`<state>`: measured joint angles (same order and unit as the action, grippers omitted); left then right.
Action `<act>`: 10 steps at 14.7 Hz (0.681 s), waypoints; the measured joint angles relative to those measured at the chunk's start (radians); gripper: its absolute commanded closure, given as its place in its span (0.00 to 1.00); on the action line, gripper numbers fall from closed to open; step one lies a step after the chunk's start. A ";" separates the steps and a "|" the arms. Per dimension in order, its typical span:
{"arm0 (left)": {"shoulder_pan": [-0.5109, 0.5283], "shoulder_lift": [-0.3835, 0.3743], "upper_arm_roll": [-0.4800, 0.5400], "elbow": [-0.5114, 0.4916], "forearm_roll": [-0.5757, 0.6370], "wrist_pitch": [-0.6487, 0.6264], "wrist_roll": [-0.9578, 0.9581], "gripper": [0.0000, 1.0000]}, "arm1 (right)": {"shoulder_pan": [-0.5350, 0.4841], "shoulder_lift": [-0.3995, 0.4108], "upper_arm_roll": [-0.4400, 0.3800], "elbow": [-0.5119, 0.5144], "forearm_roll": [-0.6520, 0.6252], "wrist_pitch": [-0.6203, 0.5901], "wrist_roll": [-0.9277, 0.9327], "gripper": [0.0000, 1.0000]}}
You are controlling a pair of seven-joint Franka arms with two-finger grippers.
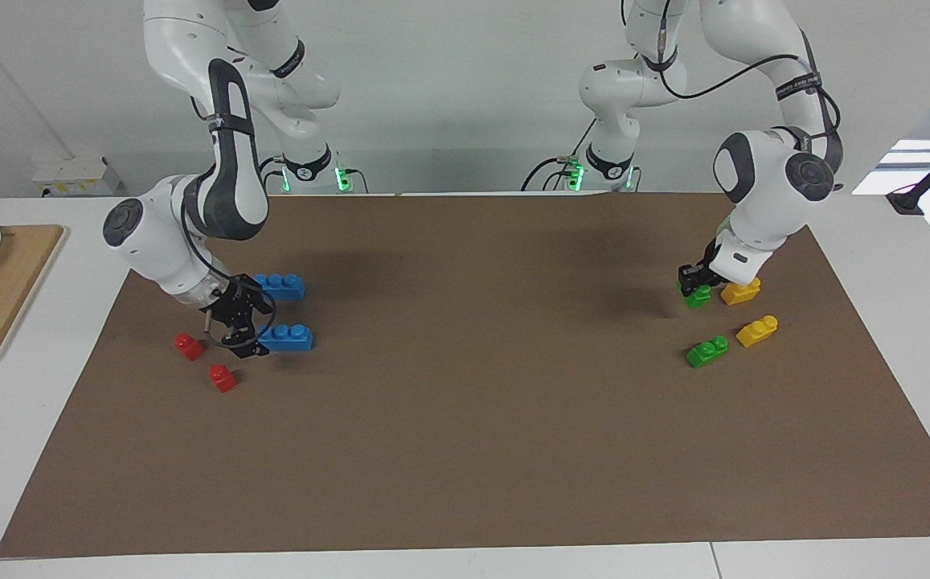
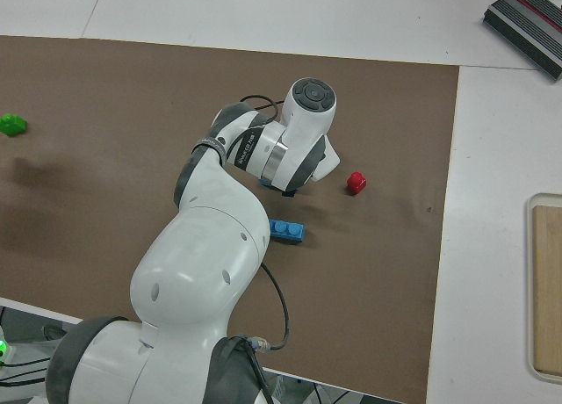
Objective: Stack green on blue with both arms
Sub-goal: 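Grasp the green brick with the left gripper while the right gripper grasps blue, then lift the green brick with the left gripper while the right gripper holds blue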
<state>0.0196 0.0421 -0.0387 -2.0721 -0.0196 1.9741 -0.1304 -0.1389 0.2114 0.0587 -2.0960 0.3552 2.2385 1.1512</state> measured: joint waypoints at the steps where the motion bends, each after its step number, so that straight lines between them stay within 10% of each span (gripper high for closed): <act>1: -0.018 0.000 -0.003 0.036 0.000 -0.045 -0.051 1.00 | -0.001 0.009 -0.001 -0.004 0.021 0.010 -0.023 0.00; 10: -0.136 -0.003 -0.020 0.194 -0.059 -0.178 -0.508 1.00 | -0.016 0.040 -0.002 -0.011 0.028 0.042 -0.057 0.04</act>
<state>-0.1160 0.0392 -0.0584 -1.8779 -0.0783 1.7959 -0.6381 -0.1553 0.2511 0.0564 -2.1068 0.3831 2.2809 1.0946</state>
